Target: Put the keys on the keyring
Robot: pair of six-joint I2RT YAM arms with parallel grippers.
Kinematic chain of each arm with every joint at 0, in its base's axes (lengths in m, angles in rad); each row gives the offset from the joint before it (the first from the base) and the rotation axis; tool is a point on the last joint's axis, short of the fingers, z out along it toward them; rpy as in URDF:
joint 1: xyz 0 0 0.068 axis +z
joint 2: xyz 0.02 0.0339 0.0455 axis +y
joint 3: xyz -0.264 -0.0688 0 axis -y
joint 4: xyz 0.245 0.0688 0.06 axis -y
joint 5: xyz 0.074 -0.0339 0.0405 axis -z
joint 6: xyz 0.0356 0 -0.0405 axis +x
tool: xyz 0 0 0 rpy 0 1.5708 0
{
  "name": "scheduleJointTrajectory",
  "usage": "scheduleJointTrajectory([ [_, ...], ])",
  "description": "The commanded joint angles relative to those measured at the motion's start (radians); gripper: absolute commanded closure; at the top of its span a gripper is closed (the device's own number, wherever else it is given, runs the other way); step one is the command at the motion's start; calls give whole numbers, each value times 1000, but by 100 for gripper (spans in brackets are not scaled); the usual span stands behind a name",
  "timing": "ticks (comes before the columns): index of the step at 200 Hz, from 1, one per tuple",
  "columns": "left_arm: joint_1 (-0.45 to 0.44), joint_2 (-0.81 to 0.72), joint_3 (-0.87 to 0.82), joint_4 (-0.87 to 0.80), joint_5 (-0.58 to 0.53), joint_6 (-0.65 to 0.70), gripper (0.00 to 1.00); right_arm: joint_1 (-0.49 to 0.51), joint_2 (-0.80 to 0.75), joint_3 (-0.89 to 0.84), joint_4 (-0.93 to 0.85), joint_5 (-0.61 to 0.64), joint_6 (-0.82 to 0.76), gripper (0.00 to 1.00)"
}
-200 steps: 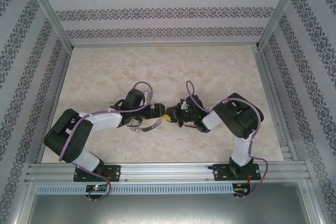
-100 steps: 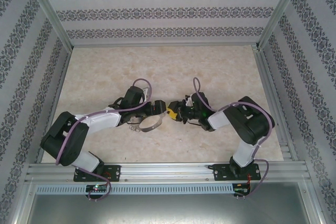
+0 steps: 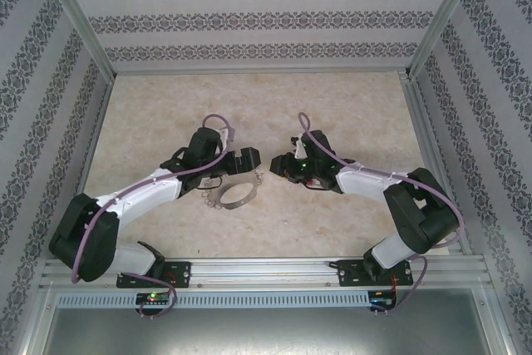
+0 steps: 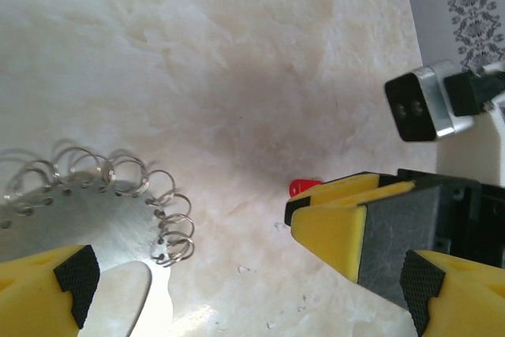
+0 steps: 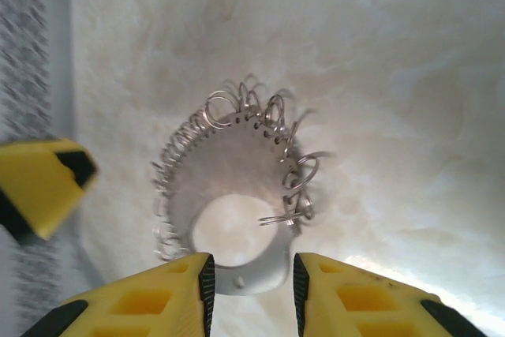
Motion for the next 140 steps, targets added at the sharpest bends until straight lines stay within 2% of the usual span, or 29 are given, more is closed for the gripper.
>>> scheduleJointTrajectory([
  [1, 40, -24, 24, -83, -21, 42, 0, 51, 4, 93, -255, 154, -373, 66],
  [18, 69, -24, 35, -98, -14, 54, 0, 99, 25, 146, -320, 239, -512, 67],
  [33, 95, -22, 48, -119, -12, 62, 0, 122, 54, 193, -359, 180, -617, 68],
  [65, 147, -4, 68, -131, 16, 73, 0, 179, 114, 283, -479, 188, -792, 67],
  [89, 172, 11, 81, -142, 35, 85, 0, 205, 164, 341, -569, 216, -856, 67],
  [140, 209, 14, 78, -145, 47, 96, 0, 222, 229, 417, -611, 283, -913, 67],
])
